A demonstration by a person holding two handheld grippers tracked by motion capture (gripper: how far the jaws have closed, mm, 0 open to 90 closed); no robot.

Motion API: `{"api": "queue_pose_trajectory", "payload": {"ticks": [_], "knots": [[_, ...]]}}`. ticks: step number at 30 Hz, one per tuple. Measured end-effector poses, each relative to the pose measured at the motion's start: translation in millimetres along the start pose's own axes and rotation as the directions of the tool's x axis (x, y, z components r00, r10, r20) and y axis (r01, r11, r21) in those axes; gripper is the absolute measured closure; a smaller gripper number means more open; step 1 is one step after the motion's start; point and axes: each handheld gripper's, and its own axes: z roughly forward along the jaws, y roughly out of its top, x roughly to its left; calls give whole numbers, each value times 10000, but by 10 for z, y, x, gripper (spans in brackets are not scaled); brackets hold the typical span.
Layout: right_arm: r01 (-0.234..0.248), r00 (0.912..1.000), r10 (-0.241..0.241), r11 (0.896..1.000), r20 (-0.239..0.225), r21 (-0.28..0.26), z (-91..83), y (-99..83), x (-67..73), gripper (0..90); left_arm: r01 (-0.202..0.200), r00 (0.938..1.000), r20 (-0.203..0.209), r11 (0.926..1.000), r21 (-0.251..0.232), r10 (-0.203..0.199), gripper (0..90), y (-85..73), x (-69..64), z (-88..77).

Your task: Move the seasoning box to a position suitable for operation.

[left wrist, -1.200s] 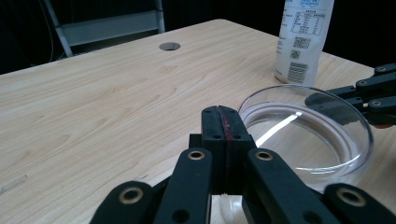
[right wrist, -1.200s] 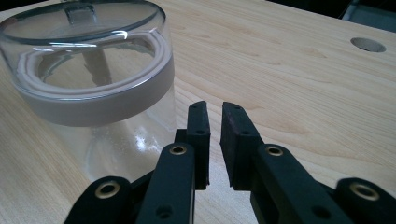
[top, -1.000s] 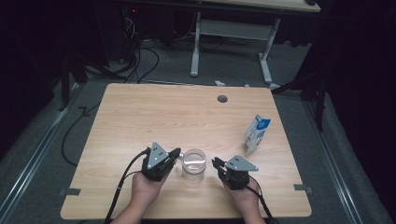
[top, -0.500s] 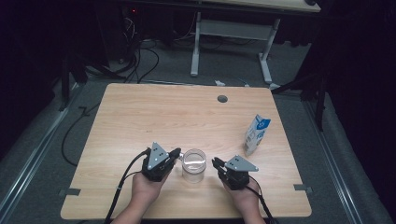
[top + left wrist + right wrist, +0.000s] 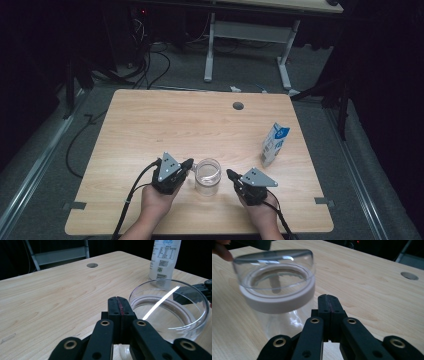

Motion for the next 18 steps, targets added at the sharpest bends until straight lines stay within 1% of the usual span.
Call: {"api": "queue_pose_trajectory", "payload": {"ticks": [4,10,12,15,16,18], "knots": [[350,9993,-351,9994,-146,-73,-15,41,68,900,25,10000,5,10000,-12,-25,900,-3,0,0],[413,9989,-415,9991,-200,-90,-17,44,87,900,29,10000,4,10000,-23,-29,900,-3,1,0],[460,9987,-463,9988,-203,-140,-22,48,87,900,50,10000,14,10000,-29,-50,900,-4,2,0],[543,9982,-545,9985,-253,-85,-21,54,100,900,58,10000,16,10000,-32,-58,900,-4,2,0],[651,9976,-652,9979,-219,-41,-15,53,117,900,59,10000,15,10000,-31,-59,900,-4,2,0],[671,9974,-673,9977,-248,-58,-11,56,130,900,60,10000,14,10000,-33,-60,900,-4,2,0]]}}
